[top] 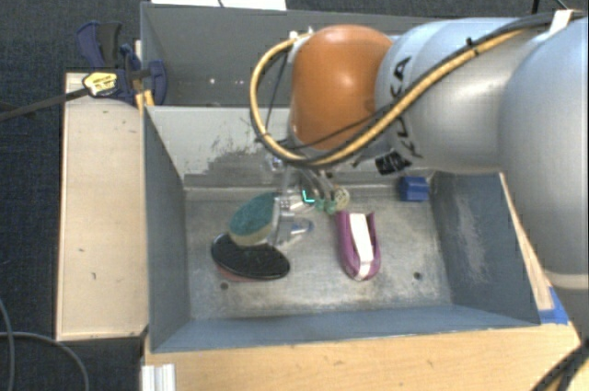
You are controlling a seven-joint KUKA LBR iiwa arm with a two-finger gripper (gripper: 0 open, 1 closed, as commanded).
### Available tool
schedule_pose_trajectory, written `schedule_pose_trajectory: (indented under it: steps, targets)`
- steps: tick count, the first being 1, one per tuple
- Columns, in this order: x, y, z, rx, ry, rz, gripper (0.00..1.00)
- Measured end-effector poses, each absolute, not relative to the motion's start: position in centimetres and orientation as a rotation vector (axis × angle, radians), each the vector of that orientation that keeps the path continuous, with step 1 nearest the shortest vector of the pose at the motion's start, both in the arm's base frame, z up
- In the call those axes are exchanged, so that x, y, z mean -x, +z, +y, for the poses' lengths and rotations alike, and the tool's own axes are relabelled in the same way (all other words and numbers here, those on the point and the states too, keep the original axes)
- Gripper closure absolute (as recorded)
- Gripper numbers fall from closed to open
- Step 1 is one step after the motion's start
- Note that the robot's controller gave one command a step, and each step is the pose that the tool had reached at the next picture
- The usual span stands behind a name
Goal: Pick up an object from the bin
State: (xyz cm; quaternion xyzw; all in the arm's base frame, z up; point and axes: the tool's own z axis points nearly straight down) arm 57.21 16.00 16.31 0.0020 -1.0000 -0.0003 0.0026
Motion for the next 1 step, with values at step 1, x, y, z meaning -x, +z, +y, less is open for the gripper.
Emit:
schedule_pose_trajectory:
  steps: [1]
  targets:
    - [-58.49, 7.15, 16.88, -0.586, 0.000, -3.088, 0.00]
